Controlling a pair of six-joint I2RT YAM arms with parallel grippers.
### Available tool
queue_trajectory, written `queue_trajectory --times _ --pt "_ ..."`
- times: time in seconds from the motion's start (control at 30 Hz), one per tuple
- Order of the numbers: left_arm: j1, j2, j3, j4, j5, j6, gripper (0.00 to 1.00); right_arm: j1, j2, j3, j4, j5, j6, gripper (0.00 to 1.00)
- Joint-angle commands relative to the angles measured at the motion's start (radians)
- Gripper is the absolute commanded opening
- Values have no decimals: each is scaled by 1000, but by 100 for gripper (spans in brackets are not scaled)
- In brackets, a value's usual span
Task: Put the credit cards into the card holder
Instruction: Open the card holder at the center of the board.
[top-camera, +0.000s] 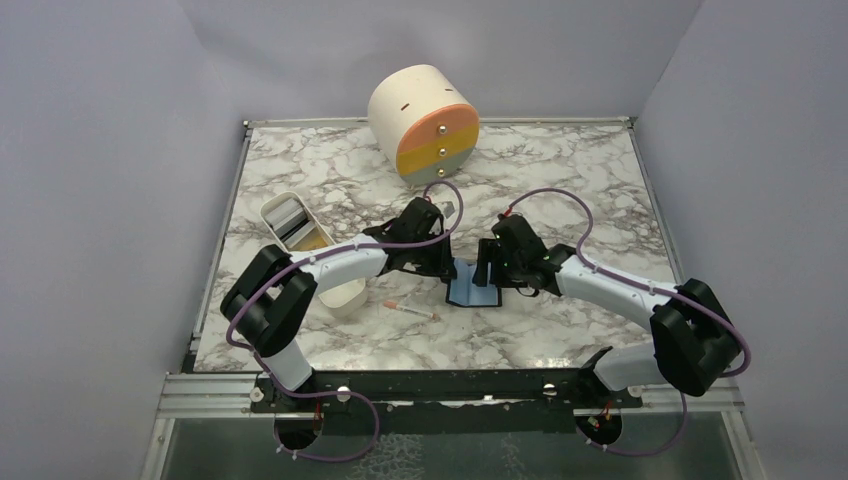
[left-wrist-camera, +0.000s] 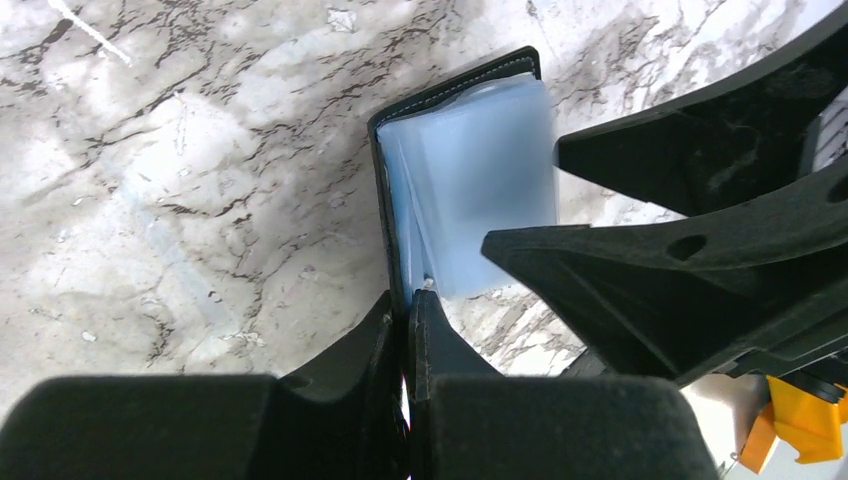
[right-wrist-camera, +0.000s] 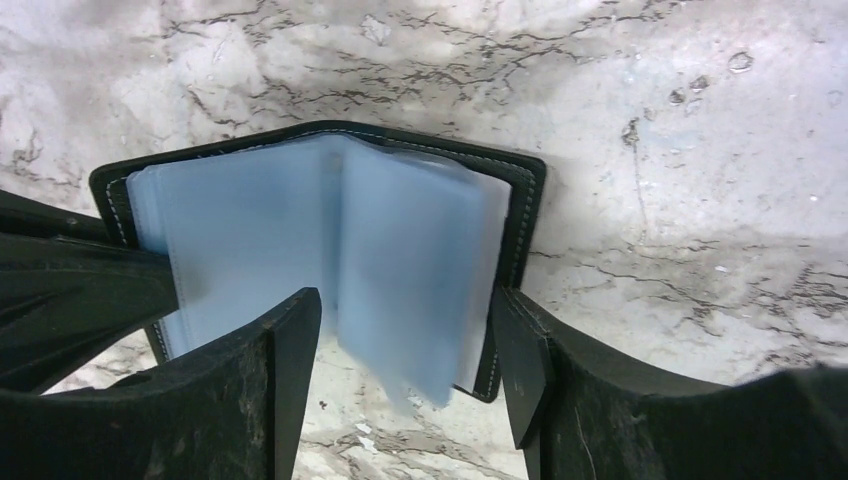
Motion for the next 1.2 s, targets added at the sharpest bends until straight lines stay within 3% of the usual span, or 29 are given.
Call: queue_trajectory --times 0.0,0.13,0.27,0.53,0.8,0.97,1.17 --pt "10 -6 -18 7 -39 31 0 4 -23 4 -43 90 6 66" --pt "14 -3 -38 17 -40 33 0 4 -23 17 -89 142 4 74" --pt "14 -6 -54 32 -35 34 0 4 -29 22 -103 140 -4 74" --pt "17 -5 -65 60 -21 27 0 4 -70 30 -87 89 -19 52" --pt "23 13 -89 97 -21 22 0 4 14 22 -46 105 -7 38" --pt "26 16 -124 187 2 -27 0 4 39 8 -29 123 -8 35" --pt "30 37 -119 228 28 -58 0 4 -4 54 -122 162 -6 35"
